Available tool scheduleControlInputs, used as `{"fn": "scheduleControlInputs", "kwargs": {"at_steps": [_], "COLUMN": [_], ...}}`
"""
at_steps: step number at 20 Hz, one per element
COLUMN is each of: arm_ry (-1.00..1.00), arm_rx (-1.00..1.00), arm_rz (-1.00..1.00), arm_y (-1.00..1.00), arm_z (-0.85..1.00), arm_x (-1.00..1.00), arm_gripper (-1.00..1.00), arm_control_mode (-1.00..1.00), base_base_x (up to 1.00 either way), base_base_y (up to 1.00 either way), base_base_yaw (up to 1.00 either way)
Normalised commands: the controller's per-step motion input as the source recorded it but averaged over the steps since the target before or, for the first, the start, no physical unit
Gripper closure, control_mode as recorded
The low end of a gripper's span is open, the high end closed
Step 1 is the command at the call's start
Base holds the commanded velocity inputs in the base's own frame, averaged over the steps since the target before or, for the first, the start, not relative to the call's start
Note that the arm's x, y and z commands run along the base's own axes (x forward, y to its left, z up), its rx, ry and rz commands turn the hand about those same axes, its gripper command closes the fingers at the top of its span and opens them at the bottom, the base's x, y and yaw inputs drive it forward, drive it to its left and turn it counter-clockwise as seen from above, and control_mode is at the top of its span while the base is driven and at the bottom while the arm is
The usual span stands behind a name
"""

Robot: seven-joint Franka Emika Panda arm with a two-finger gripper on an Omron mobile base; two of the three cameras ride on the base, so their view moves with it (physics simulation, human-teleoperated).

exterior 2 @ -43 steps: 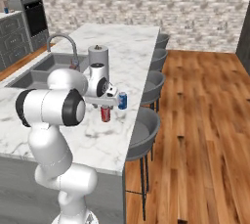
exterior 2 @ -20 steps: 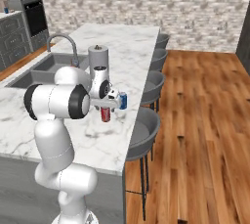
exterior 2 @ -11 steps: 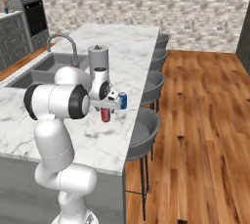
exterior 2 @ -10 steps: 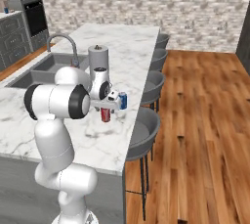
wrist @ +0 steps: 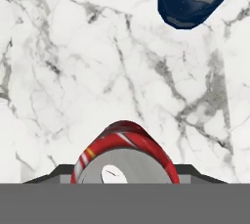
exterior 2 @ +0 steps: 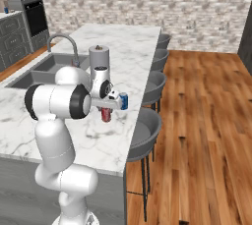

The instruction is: Four empty soda cans are scattered around the kitchen. Gather all the cans and cluster them next to the stove for recycling.

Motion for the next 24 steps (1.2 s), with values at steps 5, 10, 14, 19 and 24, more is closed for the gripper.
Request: {"fn": "scheduleControlInputs", "kwargs": {"at_steps": [5, 10, 14, 19, 24], "arm_ry": [-0.04, -0.01, -0.05, 0.0, 0.0], "arm_rx": [0.0, 0.0, 0.0, 0.0, 0.0], "arm_rz": [0.01, 0.0, 0.0, 0.0, 0.0], "arm_y": [0.15, 0.0, 0.0, -0.04, -0.09], "arm_z": [0.37, 0.4, 0.2, 0.18, 0.23], "arm_x": [-0.25, -0.39, -0.46, -0.49, -0.5], "arm_gripper": [1.0, 1.0, 1.0, 1.0, 1.0], "arm_control_mode": [-1.0, -1.0, -1.0, -1.0, -1.0], "base_base_x": [0.0, 0.0, 0.0, 0.0, 0.0], "base_base_y": [0.0, 0.0, 0.0, 0.0, 0.0], "base_base_yaw": [0.0, 0.0, 0.0, 0.0, 0.0]}}
